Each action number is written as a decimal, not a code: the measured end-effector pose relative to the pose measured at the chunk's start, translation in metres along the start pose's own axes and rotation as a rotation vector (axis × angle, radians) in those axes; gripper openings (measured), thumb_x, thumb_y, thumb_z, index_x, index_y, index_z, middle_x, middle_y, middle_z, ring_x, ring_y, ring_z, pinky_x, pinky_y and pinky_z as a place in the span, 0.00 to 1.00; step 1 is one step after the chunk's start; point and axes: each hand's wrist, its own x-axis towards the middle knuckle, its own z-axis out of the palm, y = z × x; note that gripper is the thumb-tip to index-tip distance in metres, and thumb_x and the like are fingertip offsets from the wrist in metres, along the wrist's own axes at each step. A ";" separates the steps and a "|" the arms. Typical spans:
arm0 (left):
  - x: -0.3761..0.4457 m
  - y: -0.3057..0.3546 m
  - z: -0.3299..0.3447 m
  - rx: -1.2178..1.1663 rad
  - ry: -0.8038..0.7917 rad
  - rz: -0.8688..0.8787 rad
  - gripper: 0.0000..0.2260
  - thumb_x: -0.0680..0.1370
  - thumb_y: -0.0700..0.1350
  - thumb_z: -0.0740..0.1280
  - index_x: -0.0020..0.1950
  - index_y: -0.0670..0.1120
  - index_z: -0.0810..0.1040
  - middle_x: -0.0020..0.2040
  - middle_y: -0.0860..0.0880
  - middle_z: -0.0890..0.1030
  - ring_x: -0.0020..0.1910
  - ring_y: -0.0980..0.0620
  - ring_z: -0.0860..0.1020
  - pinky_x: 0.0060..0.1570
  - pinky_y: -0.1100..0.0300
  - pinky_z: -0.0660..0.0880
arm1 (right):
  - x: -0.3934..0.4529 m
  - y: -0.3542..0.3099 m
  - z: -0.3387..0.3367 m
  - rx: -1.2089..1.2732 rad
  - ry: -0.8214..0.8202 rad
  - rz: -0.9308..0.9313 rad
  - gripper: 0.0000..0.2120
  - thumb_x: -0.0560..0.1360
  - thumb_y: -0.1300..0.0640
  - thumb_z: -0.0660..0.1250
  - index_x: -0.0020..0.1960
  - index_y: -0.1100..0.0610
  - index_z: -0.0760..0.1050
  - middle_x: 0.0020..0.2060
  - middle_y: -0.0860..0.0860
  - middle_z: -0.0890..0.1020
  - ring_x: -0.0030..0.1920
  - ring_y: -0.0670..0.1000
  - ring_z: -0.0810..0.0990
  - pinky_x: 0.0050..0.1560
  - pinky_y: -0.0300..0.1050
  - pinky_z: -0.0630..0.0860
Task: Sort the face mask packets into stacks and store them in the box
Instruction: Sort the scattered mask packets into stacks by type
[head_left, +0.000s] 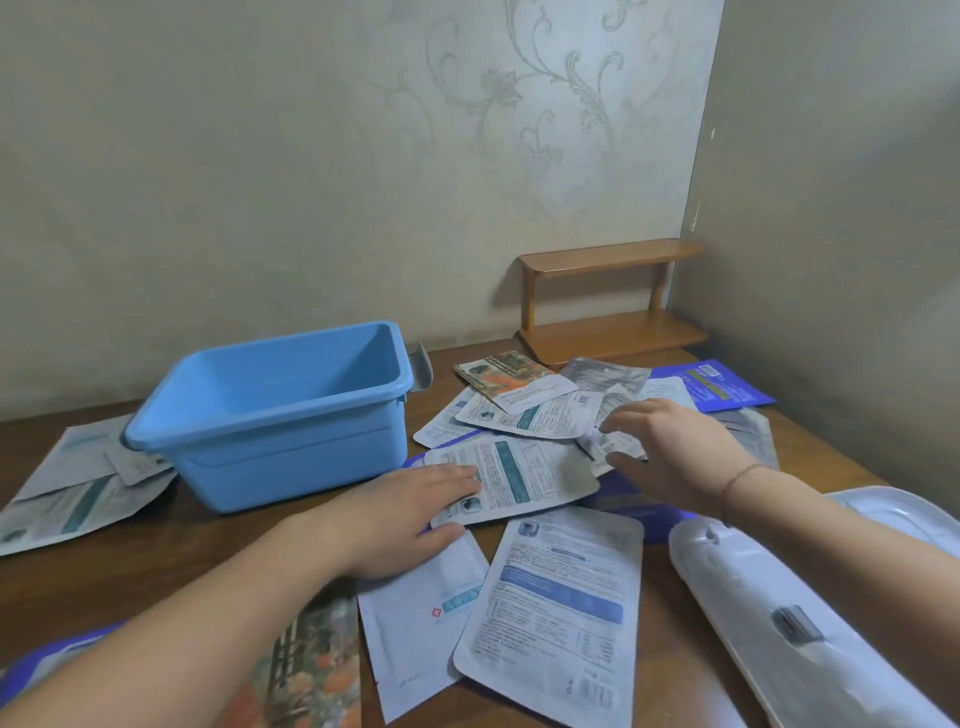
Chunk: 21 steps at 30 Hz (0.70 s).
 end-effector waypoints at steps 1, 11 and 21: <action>-0.005 -0.004 -0.001 -0.003 -0.009 -0.001 0.25 0.83 0.58 0.54 0.79 0.58 0.54 0.79 0.63 0.51 0.76 0.64 0.51 0.70 0.69 0.44 | 0.006 -0.002 0.003 -0.003 -0.027 -0.014 0.17 0.76 0.46 0.63 0.63 0.47 0.75 0.62 0.43 0.78 0.63 0.49 0.74 0.53 0.43 0.74; -0.047 -0.035 -0.004 0.053 -0.058 0.007 0.24 0.82 0.56 0.55 0.78 0.61 0.55 0.78 0.68 0.49 0.75 0.68 0.50 0.67 0.76 0.41 | 0.063 -0.020 0.034 -0.030 -0.086 -0.106 0.15 0.75 0.55 0.58 0.58 0.44 0.77 0.56 0.45 0.81 0.57 0.53 0.78 0.50 0.50 0.78; -0.026 -0.018 -0.004 -0.089 0.018 0.005 0.29 0.79 0.67 0.53 0.78 0.61 0.53 0.78 0.65 0.50 0.75 0.68 0.49 0.72 0.69 0.45 | 0.006 -0.022 0.018 -0.112 -0.040 -0.278 0.15 0.77 0.47 0.58 0.62 0.42 0.73 0.56 0.41 0.82 0.53 0.50 0.81 0.46 0.44 0.77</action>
